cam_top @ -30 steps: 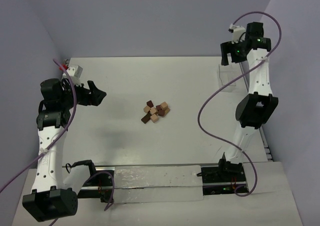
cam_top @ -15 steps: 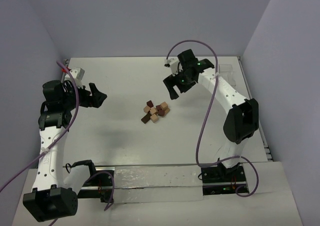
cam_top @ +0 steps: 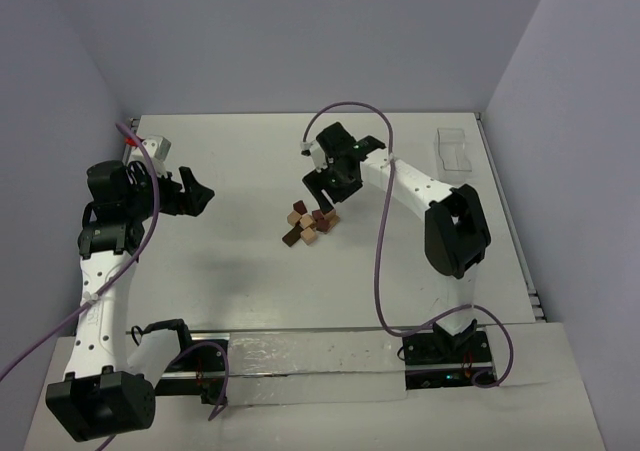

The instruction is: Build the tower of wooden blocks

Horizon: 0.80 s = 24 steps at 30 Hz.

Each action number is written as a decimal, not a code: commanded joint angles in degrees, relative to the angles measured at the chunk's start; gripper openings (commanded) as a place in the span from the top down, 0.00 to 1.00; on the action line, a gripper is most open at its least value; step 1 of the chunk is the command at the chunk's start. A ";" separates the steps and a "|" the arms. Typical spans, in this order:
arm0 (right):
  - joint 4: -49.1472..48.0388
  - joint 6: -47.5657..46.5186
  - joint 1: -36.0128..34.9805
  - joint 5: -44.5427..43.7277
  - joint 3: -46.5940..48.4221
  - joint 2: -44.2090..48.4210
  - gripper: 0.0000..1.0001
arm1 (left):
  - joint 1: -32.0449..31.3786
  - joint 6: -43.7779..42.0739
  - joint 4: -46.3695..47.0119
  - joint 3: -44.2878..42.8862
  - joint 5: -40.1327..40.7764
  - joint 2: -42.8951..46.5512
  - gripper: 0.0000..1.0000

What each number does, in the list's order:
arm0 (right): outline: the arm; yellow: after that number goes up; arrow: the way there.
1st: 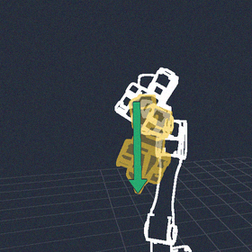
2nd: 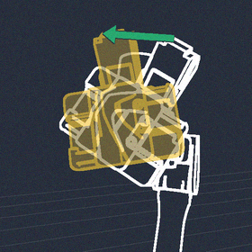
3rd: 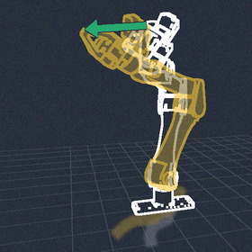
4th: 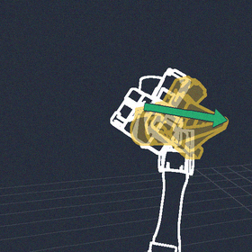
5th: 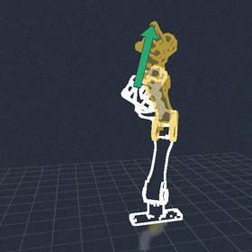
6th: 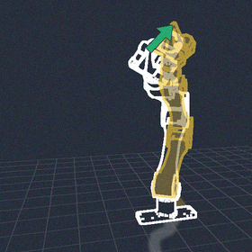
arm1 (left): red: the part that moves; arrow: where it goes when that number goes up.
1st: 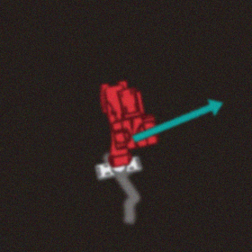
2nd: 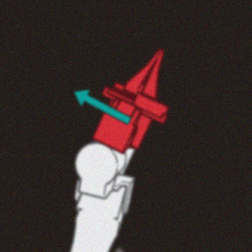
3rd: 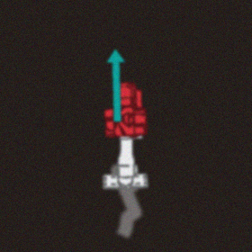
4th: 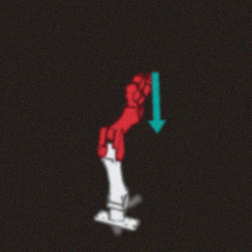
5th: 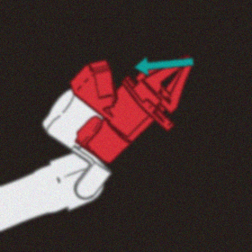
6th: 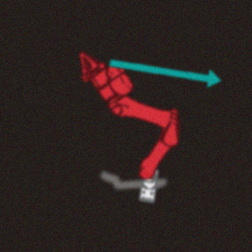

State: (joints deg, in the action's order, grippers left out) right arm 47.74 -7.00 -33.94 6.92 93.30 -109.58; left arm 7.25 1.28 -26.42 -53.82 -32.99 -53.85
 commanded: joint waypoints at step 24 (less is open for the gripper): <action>-0.05 4.56 -10.54 -6.31 4.92 -7.00 0.35 | 0.18 -0.26 0.49 -0.53 -0.72 0.54 0.02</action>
State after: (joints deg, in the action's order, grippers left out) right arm 47.12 -4.44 -44.45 4.30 93.92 -112.30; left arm 7.25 1.26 -26.56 -53.82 -32.99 -53.98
